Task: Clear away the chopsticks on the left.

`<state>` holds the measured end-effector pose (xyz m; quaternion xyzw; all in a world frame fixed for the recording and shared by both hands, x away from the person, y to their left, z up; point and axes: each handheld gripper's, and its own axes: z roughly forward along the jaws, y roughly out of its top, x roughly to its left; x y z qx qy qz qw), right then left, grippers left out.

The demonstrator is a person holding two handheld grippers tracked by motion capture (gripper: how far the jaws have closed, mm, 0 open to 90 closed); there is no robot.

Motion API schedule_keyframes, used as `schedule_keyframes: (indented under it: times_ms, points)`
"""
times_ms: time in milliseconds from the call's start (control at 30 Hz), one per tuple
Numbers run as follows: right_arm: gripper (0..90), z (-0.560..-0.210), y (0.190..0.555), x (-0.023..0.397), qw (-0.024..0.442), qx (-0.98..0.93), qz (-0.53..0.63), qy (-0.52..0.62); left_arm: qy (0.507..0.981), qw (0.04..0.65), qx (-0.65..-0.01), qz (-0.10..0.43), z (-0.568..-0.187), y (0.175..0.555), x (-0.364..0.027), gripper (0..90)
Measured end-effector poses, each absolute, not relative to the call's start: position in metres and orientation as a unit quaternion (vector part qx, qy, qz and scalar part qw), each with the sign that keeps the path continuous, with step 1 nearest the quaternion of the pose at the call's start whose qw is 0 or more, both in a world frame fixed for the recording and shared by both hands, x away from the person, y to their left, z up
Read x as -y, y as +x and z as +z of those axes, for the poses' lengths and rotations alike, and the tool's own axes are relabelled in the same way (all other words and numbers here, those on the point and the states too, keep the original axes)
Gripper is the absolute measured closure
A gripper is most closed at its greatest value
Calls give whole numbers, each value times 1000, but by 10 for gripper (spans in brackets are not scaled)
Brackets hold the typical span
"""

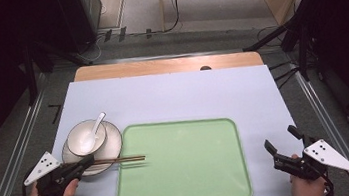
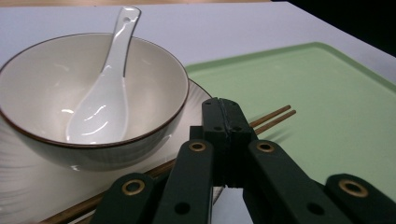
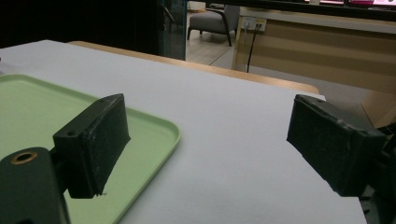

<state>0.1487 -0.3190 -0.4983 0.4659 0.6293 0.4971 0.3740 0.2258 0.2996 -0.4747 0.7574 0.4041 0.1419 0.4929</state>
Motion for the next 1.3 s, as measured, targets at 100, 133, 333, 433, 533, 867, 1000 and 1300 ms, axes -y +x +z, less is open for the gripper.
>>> schedule_keyframes:
  times_ms: [100,133,333,433,533,867,1000,1300]
  points:
    - [133,-498,149,319,375,-630,495,466,759,492,-404,136,-475,227,-298,900]
    - [133,-498,149,318,374,-631,495,467,759,493,-405,130,-476,227,-297,900]
    - [133,-499,148,318,371,-630,496,469,768,489,-397,117,-479,229,-288,900]
    - [133,-499,148,318,371,-631,495,468,770,486,-398,112,-482,229,-284,900]
    - [133,-499,149,317,371,-631,495,467,775,476,-402,108,-485,231,-281,900]
    - [133,-500,150,315,369,-635,493,467,781,457,-412,105,-490,235,-276,900]
    - [133,-501,152,315,366,-637,492,467,783,455,-410,106,-491,236,-277,900]
    - [133,-502,153,312,364,-643,489,464,800,432,-404,99,-496,238,-270,900]
